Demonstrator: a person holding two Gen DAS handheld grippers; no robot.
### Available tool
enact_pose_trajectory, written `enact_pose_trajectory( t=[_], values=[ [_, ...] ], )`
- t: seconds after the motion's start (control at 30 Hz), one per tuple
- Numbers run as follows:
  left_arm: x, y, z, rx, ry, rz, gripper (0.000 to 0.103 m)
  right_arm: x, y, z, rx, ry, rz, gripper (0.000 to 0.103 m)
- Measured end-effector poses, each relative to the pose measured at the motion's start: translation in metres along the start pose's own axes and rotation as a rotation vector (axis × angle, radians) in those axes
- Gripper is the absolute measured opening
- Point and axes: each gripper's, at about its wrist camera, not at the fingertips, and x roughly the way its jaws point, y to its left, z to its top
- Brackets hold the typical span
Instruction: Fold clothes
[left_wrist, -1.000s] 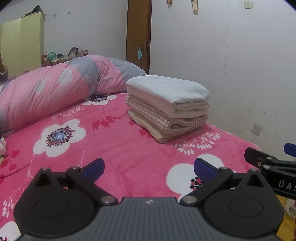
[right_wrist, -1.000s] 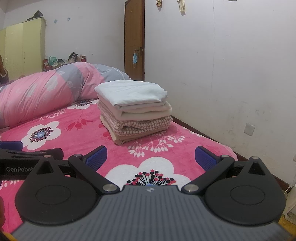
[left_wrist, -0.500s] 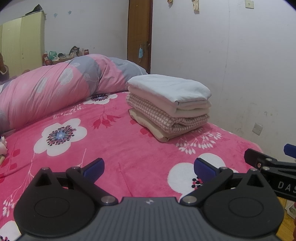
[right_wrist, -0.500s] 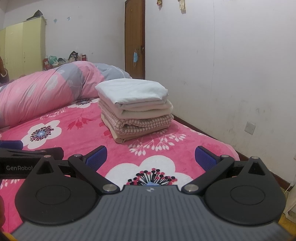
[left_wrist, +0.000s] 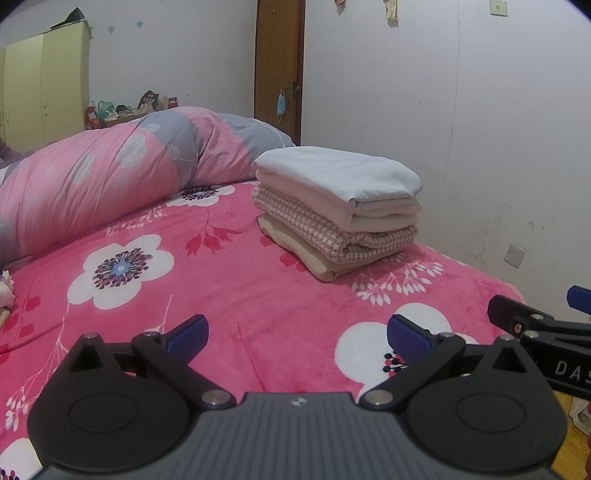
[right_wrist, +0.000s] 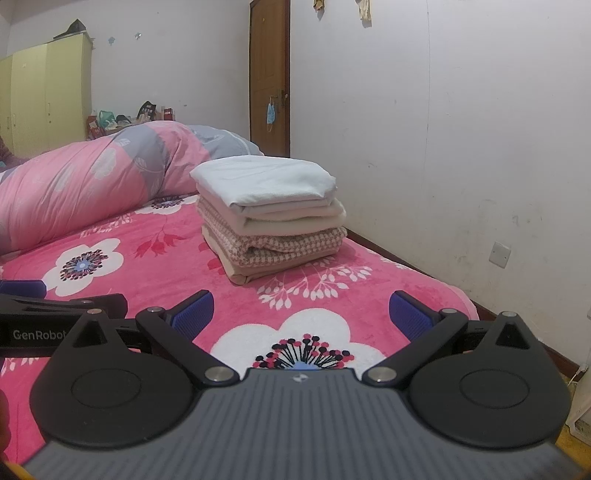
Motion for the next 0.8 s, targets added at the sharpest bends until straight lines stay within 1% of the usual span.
enact_pose_trajectory(
  t=[0.8],
  values=[
    [0.0031,-0.0007,-0.0005,-0.01,0.014,0.006,0.103,0.0024,0.0004,-0.0017,0.005,0.008,0.003,0.102]
  ],
)
